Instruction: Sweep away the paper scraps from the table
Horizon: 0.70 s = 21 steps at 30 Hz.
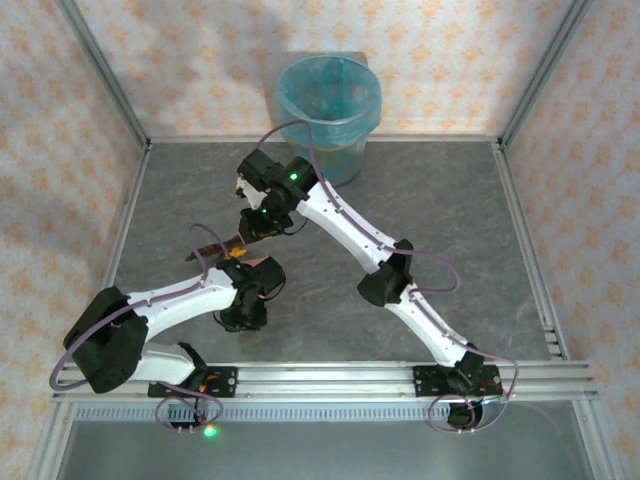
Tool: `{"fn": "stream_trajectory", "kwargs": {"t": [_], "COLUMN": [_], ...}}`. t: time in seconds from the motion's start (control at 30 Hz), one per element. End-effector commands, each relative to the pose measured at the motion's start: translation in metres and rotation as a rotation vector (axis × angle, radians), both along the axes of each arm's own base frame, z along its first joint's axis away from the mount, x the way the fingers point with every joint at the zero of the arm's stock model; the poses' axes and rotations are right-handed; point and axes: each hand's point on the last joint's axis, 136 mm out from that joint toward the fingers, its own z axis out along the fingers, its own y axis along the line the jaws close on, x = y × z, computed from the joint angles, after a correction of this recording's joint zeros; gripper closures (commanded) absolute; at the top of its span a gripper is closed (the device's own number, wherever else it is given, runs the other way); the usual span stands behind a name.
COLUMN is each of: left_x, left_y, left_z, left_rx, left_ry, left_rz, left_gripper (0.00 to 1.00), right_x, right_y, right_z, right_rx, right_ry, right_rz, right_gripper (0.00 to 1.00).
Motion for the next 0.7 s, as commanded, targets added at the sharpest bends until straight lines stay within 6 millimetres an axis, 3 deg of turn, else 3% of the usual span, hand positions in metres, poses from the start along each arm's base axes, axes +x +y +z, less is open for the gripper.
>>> {"fn": "stream_trajectory", "kwargs": {"t": [0.0,0.2,0.43,0.67], "left_x": [0.003,0.005,0.006,0.008], "left_y": [-0.003,-0.004,-0.007,-0.008], "left_z": [-0.003,-0.006,-0.005,-0.001], "left_rx": [-0.007,0.0,-0.017,-0.029], "left_ry": [-0.003,-0.003,-0.007,-0.018], "left_rz": [-0.011,-0.02,-0.024,-0.036], "left_gripper": [1.0,1.0,1.0,1.0], "right_x": [-0.019,-0.024,-0.026,-0.018], "right_y": [-0.018,-0.034,-0.05,-0.075], "right_z": [0.028,0.031,0.077,0.099], "right_rx": [0.003,-0.046,0.015,-0.01], "right_ry": [0.031,0.034,-0.039,-0.118], "right_rz": [0.01,-0.007,-0.05,-0.124], "right_gripper": [1.0,1.0,1.0,1.0]}}
